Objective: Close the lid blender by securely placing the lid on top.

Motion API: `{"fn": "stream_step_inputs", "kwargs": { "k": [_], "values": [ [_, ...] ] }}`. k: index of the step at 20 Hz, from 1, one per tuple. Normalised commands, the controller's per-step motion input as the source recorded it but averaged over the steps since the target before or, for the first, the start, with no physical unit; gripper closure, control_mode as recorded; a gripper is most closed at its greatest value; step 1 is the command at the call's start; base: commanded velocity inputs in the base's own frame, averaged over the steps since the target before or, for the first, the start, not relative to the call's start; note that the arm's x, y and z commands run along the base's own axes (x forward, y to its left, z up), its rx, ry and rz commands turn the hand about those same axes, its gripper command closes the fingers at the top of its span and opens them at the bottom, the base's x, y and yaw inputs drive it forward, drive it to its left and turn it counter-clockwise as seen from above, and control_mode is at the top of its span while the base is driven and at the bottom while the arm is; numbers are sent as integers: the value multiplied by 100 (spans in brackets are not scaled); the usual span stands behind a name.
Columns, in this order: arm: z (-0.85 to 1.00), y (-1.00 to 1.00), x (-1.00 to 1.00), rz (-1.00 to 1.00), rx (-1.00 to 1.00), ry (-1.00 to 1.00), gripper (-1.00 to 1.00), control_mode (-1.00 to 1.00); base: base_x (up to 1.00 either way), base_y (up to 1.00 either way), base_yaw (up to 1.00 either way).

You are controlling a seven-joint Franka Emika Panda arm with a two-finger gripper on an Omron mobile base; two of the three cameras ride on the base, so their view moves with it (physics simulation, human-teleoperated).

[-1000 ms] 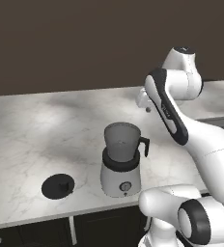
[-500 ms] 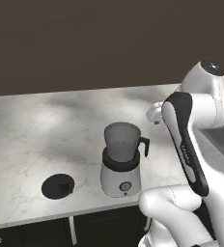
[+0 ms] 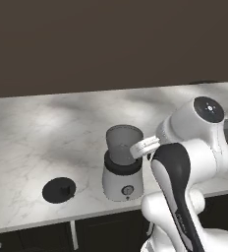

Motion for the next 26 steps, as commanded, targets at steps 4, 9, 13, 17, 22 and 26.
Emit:
{"fn": "stream_step_inputs", "kwargs": {
  "k": [4, 9, 13, 17, 22, 26],
  "values": [
    [0, 100, -22, 30, -15, 1, -100, -100, 0, 0, 0],
    [-3, 100, -4, 29, -12, 4, -100, -100, 0, 0, 0],
    [-15, 100, 0, 29, -8, 5, -100, -100, 0, 0, 0],
    [-27, 82, 0, 28, -9, 9, -100, -100, 0, 0, 0],
    [-49, 50, 41, 14, -10, 12, -100, -100, 0, 0, 0],
    [-51, 0, 41, 1, -6, 6, -100, -100, 0, 0, 0]
  ]
}}
